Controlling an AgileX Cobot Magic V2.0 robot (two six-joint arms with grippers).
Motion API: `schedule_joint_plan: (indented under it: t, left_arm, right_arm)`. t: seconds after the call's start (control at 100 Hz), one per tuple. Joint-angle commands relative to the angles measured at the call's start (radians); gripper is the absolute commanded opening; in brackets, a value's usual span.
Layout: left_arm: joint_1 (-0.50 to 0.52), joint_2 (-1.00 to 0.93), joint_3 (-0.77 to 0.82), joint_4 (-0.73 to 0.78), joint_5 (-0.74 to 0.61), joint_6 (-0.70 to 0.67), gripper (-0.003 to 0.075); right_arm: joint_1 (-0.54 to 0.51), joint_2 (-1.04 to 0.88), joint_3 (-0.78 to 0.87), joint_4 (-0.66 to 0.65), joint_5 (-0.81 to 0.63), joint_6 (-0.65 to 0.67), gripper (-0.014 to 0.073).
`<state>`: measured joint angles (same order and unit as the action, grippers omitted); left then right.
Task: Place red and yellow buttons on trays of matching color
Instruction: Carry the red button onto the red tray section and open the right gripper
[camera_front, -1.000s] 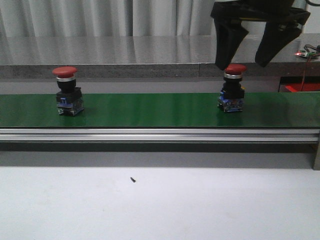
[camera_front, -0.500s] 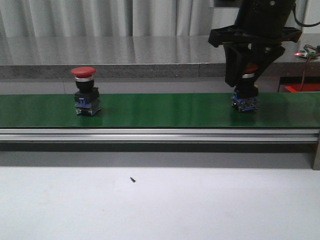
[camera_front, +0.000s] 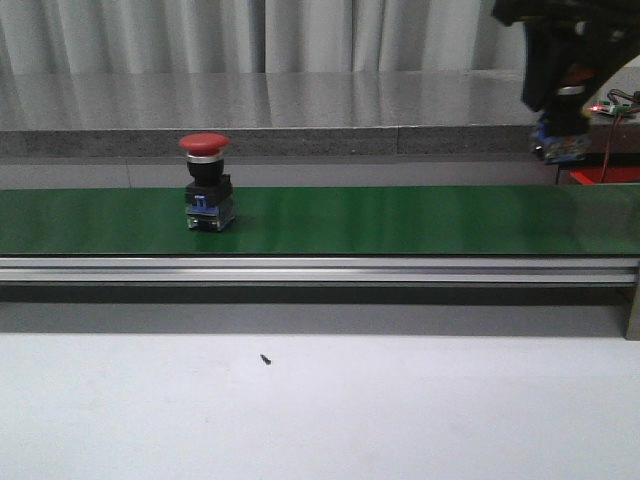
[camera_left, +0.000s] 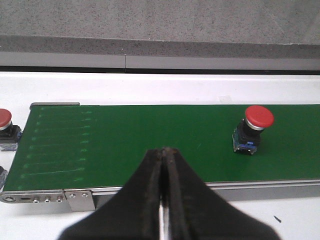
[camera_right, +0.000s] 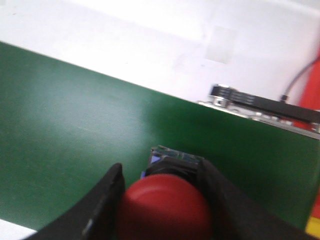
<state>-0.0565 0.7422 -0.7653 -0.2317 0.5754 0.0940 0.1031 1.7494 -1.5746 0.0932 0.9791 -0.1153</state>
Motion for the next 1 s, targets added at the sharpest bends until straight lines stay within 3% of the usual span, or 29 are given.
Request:
schedule_joint_plan:
  t: [0.0, 0.41, 0.99]
  left_arm:
    - [-0.011, -0.005, -0.027, -0.018, -0.07, 0.0, -0.002]
    - [-0.011, -0.005, -0.027, -0.018, -0.068, 0.0, -0.002]
    - [-0.011, -0.005, -0.027, -0.018, -0.068, 0.0, -0.002]
  right_arm:
    - [-0.068, -0.064, -0.031, -0.002, -0.009, -0.004, 0.0162]
    - [-0.336, -0.058, -0.031, -0.002, -0.078, -0.004, 0.0162]
    - [-0.36, 0.179, -0.152, -0.024, -0.094, -0.009, 0.0162]
